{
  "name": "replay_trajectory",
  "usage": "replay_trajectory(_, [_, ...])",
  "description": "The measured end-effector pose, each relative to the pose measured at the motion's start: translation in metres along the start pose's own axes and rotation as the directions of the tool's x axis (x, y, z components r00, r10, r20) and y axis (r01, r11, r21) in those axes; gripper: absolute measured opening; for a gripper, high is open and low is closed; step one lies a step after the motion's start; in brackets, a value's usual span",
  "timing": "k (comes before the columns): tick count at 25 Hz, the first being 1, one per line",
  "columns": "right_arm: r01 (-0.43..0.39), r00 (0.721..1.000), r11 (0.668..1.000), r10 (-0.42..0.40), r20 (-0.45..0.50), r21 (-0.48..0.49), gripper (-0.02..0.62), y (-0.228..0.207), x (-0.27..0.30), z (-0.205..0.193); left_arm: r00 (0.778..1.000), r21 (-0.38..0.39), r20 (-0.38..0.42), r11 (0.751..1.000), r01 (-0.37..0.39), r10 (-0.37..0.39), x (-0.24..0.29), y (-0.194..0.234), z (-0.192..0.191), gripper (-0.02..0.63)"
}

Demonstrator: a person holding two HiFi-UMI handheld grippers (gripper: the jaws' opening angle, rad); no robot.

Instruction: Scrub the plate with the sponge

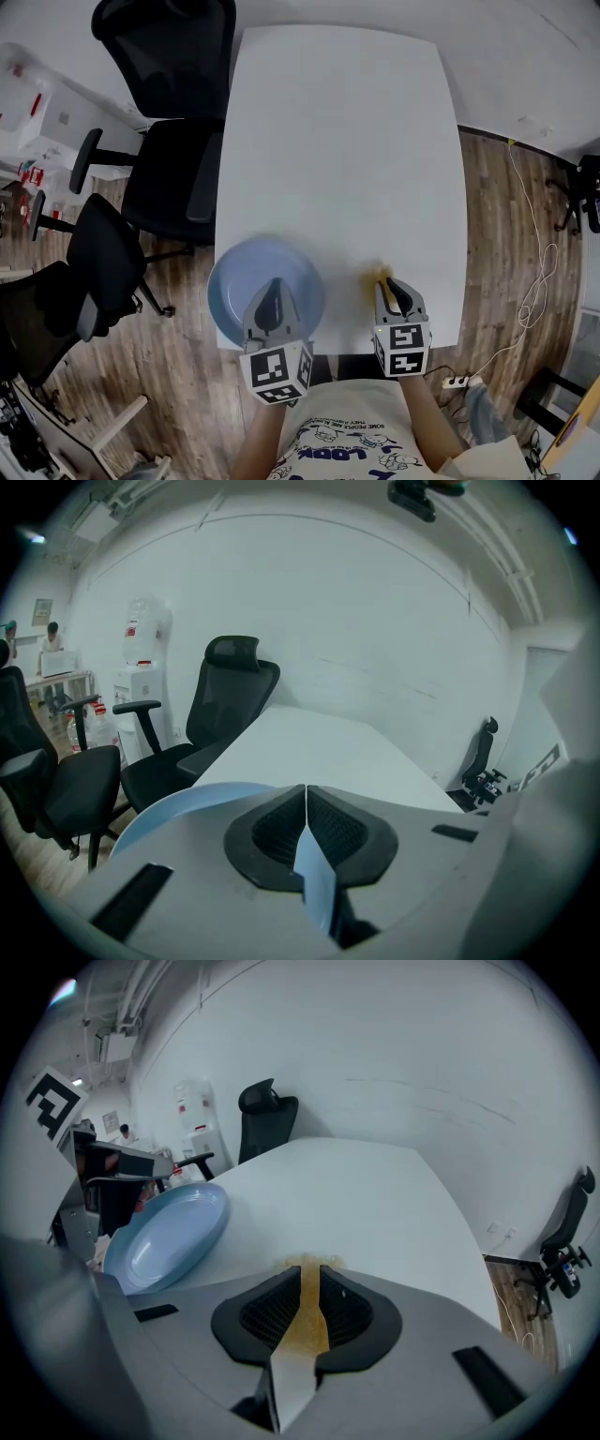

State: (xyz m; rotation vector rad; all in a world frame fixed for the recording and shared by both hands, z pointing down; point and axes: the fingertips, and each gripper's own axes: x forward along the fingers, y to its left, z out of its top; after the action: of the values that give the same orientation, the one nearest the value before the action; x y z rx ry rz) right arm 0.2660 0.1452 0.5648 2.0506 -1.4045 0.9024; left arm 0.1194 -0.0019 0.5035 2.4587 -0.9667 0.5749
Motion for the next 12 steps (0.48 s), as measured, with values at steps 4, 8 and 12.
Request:
replay_trajectory(4, [-0.006, 1.000, 1.000, 0.006, 0.007, 0.015, 0.043, 0.0012, -0.0027, -0.0006, 1.000, 0.006, -0.004, 1.000, 0.008, -0.008, 0.0002, -0.0023, 0.0009, 0.014])
replay_trajectory(8, [-0.019, 1.000, 1.000, 0.019, 0.015, 0.015, 0.071, 0.0033, -0.0045, 0.0028, 1.000, 0.009, -0.003, 1.000, 0.017, -0.017, 0.0006, -0.0038, 0.0007, 0.014])
replay_trajectory(12, [-0.016, 1.000, 1.000, 0.016, -0.003, 0.017, 0.080, 0.0033, -0.0023, -0.0025, 1.000, 0.007, -0.004, 1.000, 0.020, -0.020, 0.0014, -0.0041, 0.0007, 0.014])
